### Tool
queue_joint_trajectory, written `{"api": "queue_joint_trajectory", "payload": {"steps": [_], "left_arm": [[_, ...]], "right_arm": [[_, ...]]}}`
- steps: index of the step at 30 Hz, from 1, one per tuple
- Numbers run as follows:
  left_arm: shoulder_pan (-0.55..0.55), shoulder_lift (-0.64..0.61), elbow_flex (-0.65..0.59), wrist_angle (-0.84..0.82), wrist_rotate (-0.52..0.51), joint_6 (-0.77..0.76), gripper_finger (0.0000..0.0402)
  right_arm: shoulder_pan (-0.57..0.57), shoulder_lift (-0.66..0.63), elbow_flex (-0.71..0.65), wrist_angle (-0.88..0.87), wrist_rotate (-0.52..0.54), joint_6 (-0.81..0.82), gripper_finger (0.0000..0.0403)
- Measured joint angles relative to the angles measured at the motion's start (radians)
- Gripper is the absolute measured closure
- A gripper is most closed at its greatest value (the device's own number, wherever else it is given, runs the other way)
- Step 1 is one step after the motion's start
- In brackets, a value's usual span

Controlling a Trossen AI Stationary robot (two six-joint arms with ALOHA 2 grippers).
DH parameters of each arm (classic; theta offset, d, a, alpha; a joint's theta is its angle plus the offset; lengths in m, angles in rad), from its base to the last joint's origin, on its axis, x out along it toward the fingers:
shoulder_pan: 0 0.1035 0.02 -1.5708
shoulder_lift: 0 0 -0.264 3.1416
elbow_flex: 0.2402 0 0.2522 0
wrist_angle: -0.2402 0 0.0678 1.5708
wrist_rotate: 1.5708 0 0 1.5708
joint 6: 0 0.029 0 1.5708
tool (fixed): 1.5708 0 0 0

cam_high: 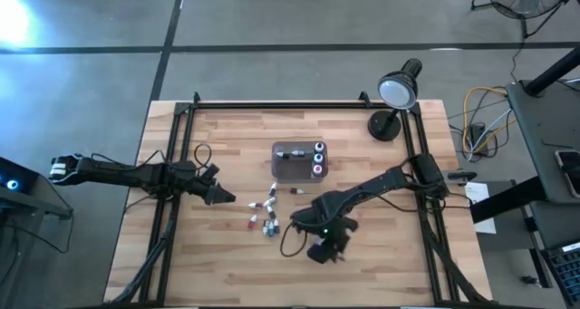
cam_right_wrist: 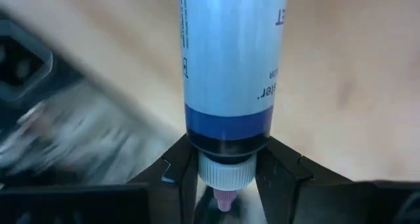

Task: Pick & Place food coloring
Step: Put the large violet food coloring bottle into the bin

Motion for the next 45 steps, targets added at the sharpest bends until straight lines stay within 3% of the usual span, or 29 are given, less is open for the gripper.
{"api": "queue_joint_trajectory", "payload": {"steps": [5,8,26,39,45], "left_arm": [[0.0,0.0,0.0,0.0,0.0,0.03,0.0271],[0.0,0.0,0.0,0.0,0.0,0.043,0.0271],[0.0,0.0,0.0,0.0,0.0,0.094,0.0271],[0.0,0.0,0.0,0.0,0.0,0.094,0.0271],[0.0,0.0,0.0,0.0,0.0,0.094,0.0271]], "right_arm": [[0.004,-0.007,-0.001,-0.226,-0.352,-0.017,0.0297],[0.016,-0.006,-0.016,-0.348,-0.457,-0.083,0.0297],[0.062,-0.003,-0.255,-0.49,-0.526,-0.163,0.0292],[0.067,-0.003,-0.366,-0.442,-0.549,-0.216,0.0291],[0.068,-0.003,-0.392,-0.418,-0.55,-0.209,0.0273]]}}
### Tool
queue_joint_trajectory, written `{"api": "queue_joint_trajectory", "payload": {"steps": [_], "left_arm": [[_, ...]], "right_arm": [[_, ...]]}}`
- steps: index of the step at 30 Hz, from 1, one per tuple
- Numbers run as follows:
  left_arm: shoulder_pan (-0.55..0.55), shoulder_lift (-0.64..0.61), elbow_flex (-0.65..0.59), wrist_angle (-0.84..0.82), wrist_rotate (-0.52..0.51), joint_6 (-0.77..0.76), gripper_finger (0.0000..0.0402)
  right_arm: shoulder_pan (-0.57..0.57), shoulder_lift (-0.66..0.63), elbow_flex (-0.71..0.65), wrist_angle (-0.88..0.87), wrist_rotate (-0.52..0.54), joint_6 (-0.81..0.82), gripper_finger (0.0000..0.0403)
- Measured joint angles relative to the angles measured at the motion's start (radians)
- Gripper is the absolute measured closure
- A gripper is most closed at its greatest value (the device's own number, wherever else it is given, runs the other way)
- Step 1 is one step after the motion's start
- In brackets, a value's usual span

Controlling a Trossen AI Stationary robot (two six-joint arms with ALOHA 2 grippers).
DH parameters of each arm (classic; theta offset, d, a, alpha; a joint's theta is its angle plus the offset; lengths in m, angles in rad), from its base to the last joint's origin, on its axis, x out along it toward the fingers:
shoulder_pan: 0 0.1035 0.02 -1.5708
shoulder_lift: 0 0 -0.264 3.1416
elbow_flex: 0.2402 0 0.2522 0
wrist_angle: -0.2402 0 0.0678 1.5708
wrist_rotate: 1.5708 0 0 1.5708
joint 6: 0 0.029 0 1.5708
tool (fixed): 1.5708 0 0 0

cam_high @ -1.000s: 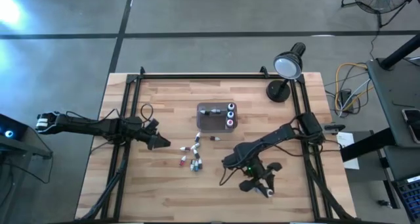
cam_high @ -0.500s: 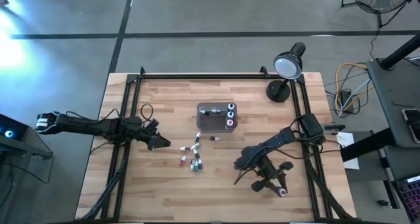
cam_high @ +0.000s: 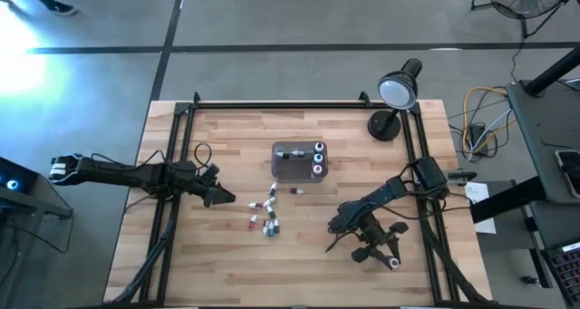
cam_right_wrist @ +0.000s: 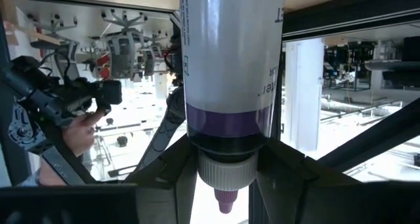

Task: Pick & Place food coloring
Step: Put the large violet food coloring bottle into the bin

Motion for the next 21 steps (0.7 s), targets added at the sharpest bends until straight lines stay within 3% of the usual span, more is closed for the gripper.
{"api": "queue_joint_trajectory", "payload": {"steps": [17,21], "left_arm": [[0.0,0.0,0.0,0.0,0.0,-0.002,0.0271],[0.0,0.0,0.0,0.0,0.0,-0.006,0.0271]], "right_arm": [[0.005,0.0,0.018,0.025,0.004,0.003,0.0266],[0.024,0.0,0.051,0.027,0.074,-0.013,0.0243]]}}
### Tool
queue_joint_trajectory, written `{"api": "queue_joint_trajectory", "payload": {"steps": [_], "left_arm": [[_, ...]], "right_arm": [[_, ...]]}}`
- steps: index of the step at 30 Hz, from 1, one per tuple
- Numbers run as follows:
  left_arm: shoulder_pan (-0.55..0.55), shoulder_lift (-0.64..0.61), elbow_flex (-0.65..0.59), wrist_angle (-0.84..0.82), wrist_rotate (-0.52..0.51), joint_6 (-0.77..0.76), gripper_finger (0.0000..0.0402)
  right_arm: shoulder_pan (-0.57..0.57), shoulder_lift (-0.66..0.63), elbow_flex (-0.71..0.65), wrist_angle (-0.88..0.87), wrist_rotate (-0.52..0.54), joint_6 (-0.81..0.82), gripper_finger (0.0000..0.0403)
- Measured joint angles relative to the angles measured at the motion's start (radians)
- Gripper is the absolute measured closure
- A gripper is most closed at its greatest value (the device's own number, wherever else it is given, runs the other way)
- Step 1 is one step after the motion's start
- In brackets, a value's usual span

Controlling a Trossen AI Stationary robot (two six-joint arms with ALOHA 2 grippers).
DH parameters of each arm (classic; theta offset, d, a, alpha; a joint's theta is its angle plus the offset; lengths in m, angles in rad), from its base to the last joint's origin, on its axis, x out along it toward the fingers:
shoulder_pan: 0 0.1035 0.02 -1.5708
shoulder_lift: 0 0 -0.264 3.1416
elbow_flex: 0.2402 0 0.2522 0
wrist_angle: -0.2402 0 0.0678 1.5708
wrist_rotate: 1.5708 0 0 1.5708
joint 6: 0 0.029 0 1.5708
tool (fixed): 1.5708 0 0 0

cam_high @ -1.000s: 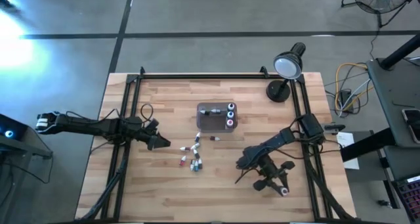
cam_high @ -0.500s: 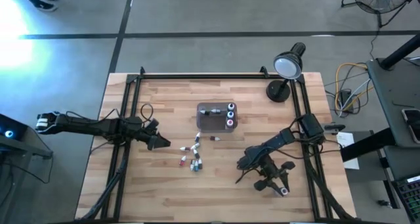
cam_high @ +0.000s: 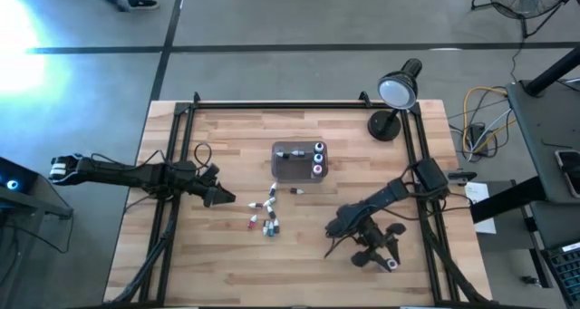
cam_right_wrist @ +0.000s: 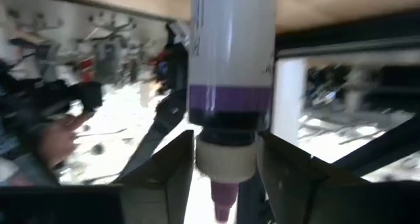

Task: Pick & Place food coloring
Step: Put the large violet food coloring bottle into the bin

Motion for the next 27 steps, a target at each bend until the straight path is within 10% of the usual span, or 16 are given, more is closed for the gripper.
{"api": "queue_joint_trajectory", "payload": {"steps": [17,27], "left_arm": [[0.0,0.0,0.0,0.0,0.0,0.005,0.0271],[0.0,0.0,-0.001,0.006,0.0,0.015,0.0271]], "right_arm": [[0.018,-0.063,0.203,-0.049,0.491,0.135,0.0131],[0.167,-0.433,0.225,-0.009,0.966,0.895,0.0115]]}}
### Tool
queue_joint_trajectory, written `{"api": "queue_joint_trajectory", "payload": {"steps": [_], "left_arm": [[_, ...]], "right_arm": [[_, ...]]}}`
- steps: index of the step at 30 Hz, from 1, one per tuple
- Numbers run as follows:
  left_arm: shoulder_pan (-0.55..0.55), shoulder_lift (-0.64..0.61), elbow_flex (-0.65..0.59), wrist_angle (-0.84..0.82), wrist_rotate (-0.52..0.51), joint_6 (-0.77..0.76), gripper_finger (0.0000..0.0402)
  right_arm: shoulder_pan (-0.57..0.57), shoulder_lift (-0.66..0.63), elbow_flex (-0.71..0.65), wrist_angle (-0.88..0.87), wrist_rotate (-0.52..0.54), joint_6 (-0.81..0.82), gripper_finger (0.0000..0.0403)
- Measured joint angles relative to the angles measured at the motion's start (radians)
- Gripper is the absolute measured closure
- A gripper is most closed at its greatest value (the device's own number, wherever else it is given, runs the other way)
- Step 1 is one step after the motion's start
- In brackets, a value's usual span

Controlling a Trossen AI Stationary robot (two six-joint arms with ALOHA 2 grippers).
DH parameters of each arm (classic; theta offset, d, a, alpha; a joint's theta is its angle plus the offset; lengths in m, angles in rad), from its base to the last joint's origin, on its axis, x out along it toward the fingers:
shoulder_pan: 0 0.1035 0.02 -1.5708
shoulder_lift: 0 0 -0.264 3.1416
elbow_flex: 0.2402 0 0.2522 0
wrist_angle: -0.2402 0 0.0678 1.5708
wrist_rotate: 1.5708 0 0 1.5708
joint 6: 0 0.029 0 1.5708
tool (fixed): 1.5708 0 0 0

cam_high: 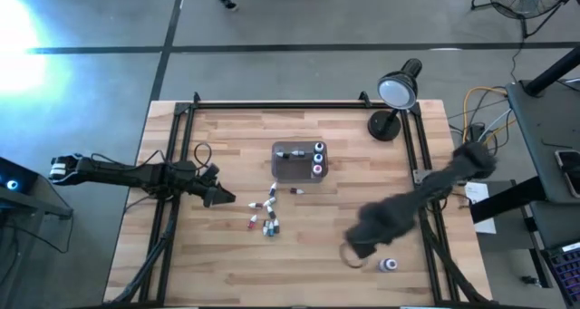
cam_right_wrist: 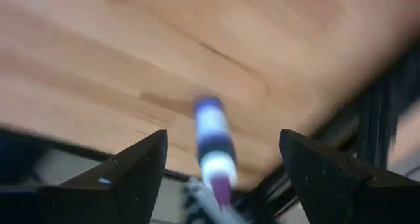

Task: Pick & Place food coloring
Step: Put the large violet food coloring bottle into the bin

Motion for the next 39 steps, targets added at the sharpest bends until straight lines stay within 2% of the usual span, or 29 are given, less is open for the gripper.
{"api": "queue_joint_trajectory", "payload": {"steps": [4,5,8,11,17,27,39], "left_arm": [[0.0,0.0,0.0,0.002,0.0,0.016,0.0271],[0.0,0.0,0.0,0.003,0.0,0.019,0.0271],[0.0,0.0,0.0,0.004,0.0,0.024,0.0271],[0.0,0.0,0.0,0.005,0.001,0.024,0.0271],[0.0,0.0,0.0,0.006,0.004,0.023,0.0271],[0.0,0.0,0.0,0.008,0.005,0.021,0.0271],[0.0,0.0,0.0,0.008,0.005,0.02,0.0271]], "right_arm": [[0.13,-0.154,-0.107,0.043,-0.008,0.646,0.0115],[0.156,-0.18,-0.127,0.079,-0.005,0.707,0.0115],[0.177,-0.202,-0.164,0.203,-0.051,0.726,0.0115],[0.171,-0.195,-0.186,0.285,-0.034,0.722,0.0115],[0.17,-0.145,-0.197,0.293,-0.053,0.729,0.0121],[0.181,-0.081,-0.197,0.309,-0.047,0.719,0.0152],[0.216,-0.068,-0.201,0.321,-0.047,0.717,0.0182]]}}
